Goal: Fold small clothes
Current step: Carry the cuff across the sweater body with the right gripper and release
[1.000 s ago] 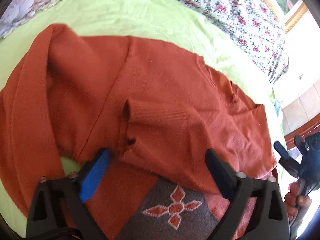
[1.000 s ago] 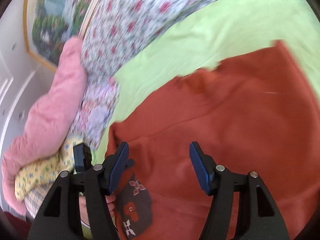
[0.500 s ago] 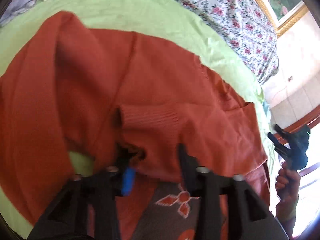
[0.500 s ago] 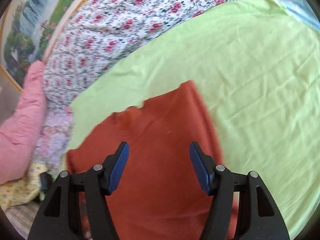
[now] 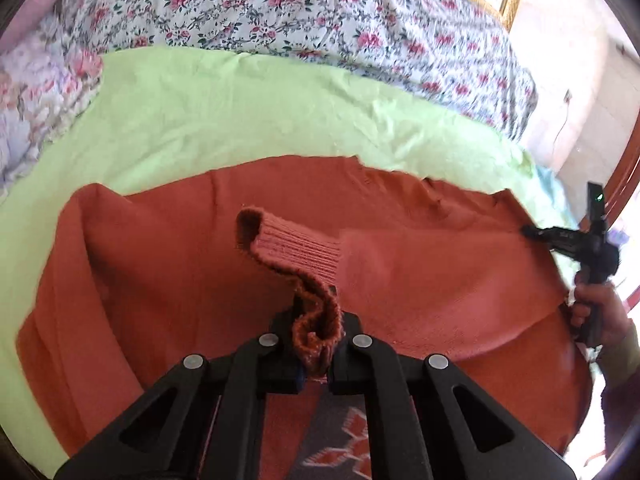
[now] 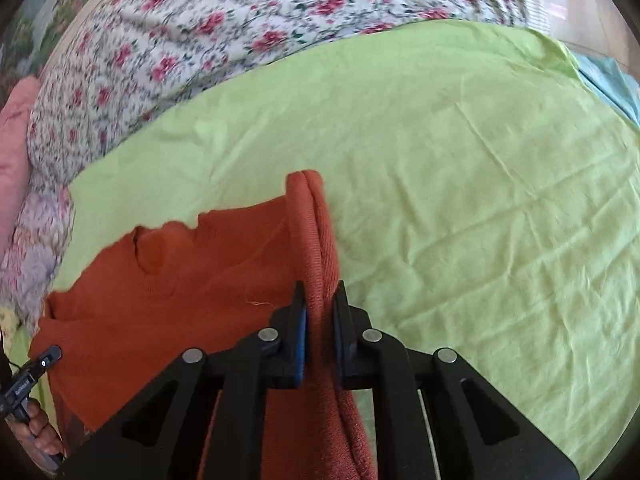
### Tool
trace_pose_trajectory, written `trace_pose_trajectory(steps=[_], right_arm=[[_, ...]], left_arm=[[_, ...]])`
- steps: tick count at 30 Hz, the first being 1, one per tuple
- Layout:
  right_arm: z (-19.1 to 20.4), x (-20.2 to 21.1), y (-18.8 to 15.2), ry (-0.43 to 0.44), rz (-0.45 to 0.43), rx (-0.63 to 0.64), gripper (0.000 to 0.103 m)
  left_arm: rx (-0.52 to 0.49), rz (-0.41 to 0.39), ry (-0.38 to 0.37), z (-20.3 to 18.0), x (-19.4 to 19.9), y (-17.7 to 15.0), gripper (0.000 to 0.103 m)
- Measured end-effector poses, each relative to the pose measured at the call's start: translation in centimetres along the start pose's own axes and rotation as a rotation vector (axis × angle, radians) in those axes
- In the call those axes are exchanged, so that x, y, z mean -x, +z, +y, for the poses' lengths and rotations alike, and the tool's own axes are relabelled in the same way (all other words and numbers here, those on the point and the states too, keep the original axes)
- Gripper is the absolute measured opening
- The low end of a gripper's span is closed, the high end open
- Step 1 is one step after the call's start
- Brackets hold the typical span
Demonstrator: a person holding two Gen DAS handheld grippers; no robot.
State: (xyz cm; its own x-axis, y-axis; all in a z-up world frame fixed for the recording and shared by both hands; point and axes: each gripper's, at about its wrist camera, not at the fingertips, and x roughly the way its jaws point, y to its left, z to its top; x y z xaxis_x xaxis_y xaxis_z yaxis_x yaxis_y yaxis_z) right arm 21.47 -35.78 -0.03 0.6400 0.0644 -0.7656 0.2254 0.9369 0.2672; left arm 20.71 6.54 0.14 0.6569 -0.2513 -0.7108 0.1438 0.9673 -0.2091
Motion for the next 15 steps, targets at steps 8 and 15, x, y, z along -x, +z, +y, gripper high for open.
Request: trace_pose_trajectory(steps=[8, 15], right_arm=[[-0.4, 0.7, -1.3, -0.032, 0.025, -0.048, 0.035], [4.5, 6.2, -5.6, 0.120, -0.028, 0.018, 0.056]], left_arm=[[0.052, 0.096, 0.045, 2.3, 0.0, -1.8, 0.018], [0.136, 0.069, 0.026, 4.9, 6.0, -5.1, 0.051]])
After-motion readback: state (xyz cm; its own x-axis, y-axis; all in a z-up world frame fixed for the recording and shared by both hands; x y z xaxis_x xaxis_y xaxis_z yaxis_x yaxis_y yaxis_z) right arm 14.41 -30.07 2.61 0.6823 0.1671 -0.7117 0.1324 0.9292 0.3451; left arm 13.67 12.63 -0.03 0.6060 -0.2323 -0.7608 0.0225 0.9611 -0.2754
